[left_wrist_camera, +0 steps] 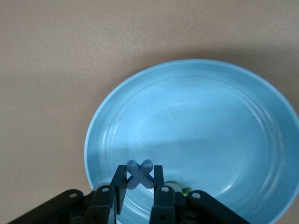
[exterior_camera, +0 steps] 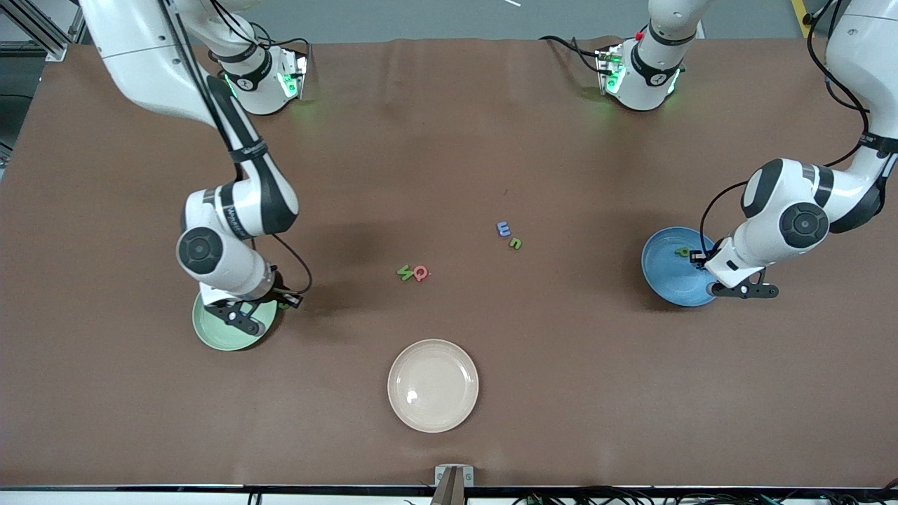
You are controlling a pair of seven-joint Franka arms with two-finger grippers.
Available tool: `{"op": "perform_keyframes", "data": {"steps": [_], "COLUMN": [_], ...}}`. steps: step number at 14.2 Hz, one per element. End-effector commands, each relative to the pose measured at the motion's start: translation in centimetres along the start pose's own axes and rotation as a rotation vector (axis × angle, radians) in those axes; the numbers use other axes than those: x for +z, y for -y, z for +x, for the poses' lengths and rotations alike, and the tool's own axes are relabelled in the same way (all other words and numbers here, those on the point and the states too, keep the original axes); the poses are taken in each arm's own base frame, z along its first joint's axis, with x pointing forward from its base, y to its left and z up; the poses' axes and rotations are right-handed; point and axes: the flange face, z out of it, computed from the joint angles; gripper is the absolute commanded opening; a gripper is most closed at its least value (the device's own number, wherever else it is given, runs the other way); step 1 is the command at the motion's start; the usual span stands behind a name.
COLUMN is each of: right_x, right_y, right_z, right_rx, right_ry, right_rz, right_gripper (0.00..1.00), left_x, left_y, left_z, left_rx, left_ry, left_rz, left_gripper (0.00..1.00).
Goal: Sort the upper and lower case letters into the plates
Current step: 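Carry the x with the left gripper while the right gripper carries the B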
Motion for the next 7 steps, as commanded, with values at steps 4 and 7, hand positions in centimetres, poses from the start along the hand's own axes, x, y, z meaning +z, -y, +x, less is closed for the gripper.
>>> {"op": "perform_keyframes", "data": {"steps": [4,7], "right_x": [1.1,1.6], "right_y": [-7.0,-9.9], "right_z": [2.6,3.7], "right_rx": [-0.136,-0.184], "right_ry": [0.028,0.039], "right_rz": [-0.006,-0.006], "right_gripper": [0.0,0.01], "left_x": [1.4,2.1], "left_y": [-0.2,0.3], "left_z": [0.4,0.3], "left_rx": [0.032,0.027], "left_ry": [-0.041,-0.036], "left_rz": [-0.025,-0.028], "left_gripper": [0.07,0.08]}}
